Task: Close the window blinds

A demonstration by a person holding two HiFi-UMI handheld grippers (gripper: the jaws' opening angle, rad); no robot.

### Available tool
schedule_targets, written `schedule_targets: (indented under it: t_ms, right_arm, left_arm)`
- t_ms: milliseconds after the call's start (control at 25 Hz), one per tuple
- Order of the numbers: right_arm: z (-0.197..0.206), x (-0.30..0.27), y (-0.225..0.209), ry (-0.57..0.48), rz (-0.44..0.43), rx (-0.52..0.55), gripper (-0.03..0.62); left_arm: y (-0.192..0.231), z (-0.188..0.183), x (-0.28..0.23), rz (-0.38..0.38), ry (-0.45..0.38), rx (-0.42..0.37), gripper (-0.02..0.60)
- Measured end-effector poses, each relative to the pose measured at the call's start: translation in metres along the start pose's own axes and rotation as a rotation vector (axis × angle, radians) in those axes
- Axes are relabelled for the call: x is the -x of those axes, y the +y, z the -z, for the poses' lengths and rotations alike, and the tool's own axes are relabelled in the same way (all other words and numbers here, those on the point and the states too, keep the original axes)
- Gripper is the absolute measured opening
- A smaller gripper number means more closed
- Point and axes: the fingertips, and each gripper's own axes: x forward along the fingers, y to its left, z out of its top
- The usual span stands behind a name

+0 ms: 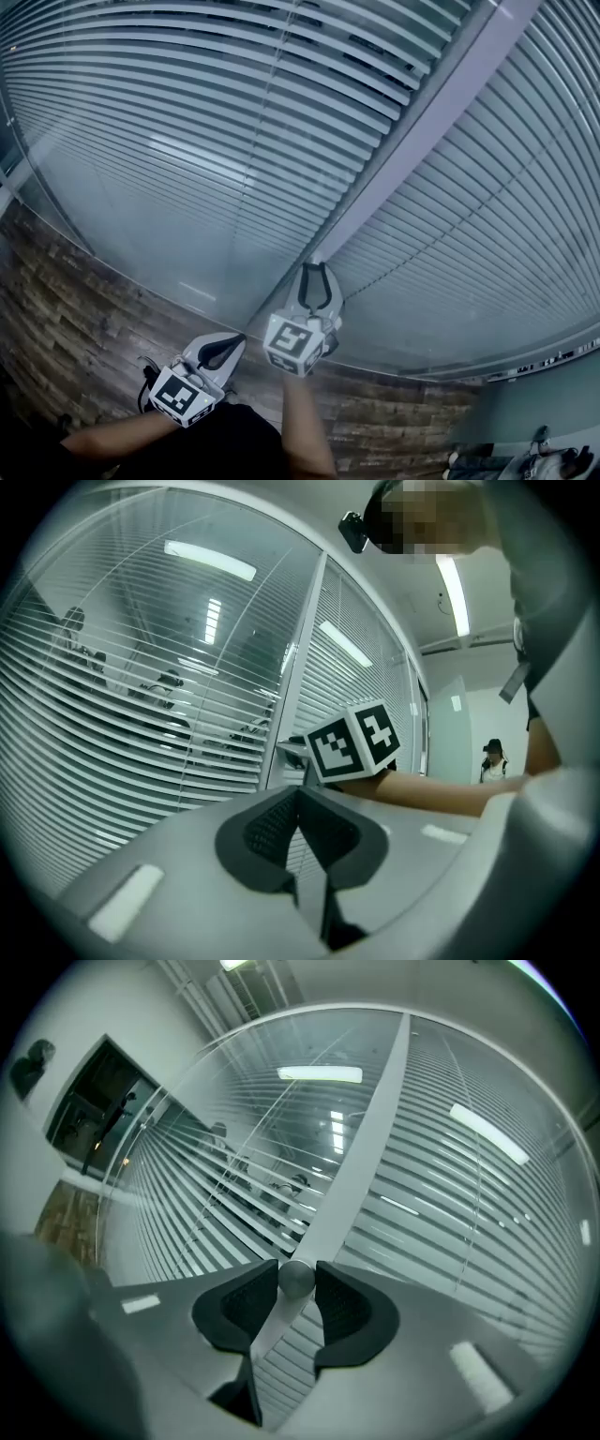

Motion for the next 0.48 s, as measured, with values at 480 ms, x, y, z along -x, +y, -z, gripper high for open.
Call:
schedule_targets:
  t_ms: [480]
  right_arm:
    - [0.0,0.006,0.001,-0.051,-0.056,-0.349,0.147]
  left_arm:
    - [0.006,0.002,0.005,-0.021,-0.017,0.052,-0.002]
